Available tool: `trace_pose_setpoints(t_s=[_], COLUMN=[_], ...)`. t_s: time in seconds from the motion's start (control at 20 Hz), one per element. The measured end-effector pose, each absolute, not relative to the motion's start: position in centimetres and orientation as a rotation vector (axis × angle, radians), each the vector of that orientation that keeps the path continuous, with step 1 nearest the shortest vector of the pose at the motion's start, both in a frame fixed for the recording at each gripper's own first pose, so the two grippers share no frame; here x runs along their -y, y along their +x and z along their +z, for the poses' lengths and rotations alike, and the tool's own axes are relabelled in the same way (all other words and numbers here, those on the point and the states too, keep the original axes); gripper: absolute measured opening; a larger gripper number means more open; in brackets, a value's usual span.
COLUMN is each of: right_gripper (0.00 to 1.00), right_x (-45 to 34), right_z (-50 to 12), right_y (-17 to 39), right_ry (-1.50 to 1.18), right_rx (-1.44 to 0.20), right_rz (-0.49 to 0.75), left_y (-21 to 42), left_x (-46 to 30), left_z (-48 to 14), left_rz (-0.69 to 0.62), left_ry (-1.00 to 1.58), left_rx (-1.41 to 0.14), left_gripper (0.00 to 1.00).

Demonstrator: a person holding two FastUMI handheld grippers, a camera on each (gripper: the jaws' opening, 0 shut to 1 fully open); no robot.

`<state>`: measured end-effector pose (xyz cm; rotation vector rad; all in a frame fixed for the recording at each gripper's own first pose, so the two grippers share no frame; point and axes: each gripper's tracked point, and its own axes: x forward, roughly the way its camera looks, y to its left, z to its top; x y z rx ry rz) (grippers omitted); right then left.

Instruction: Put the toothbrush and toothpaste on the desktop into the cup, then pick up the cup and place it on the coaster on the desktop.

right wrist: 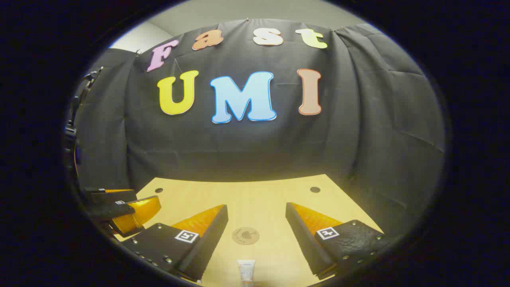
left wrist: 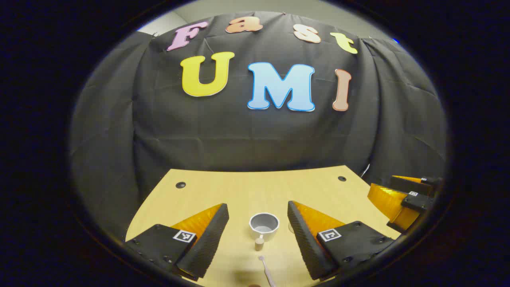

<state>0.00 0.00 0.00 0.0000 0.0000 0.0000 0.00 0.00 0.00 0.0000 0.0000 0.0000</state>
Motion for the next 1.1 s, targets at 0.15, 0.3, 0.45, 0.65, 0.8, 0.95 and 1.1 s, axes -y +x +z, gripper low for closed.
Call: trace_pose_setpoints(t_s=[0.15,0.3,0.45,0.65,0.8,0.95,1.1], right_gripper=[0.92,0.92,0.93,0.93,0.93,0.93,0.93], right_x=[-0.3,-0.3,-1.0,-2.1,-2.2,-2.1,-1.6], right_z=[-3.7,-5.5,-7.6,-11.1,-12.3,-12.2,-13.3], right_y=[0.5,0.1,0.4,-0.6,-1.4,-1.5,-0.9], right_ry=[0.006,-0.01,-0.025,-0.003,-0.017,-0.006,-0.032], right_rx=[-0.112,-0.16,-0.163,-0.241,-0.278,-0.297,-0.341], right_rz=[0.031,0.063,0.101,0.138,0.142,0.153,0.138], left_y=[-0.1,0.1,1.2,1.4,0.5,0.5,0.7], left_x=[0.7,1.7,2.6,3.0,2.7,2.8,3.0], left_z=[-4.3,-7.2,-9.0,-11.7,-12.4,-12.6,-13.8], left_rz=[0.008,0.005,-0.02,-0.028,-0.021,-0.008,0.001], left_ry=[-0.022,-0.06,-0.067,-0.074,-0.077,-0.083,-0.069], left_rx=[-0.084,-0.136,-0.137,-0.185,-0.195,-0.206,-0.252], left_gripper=[0.96,1.0,0.96,1.0,0.99,1.0,0.99])
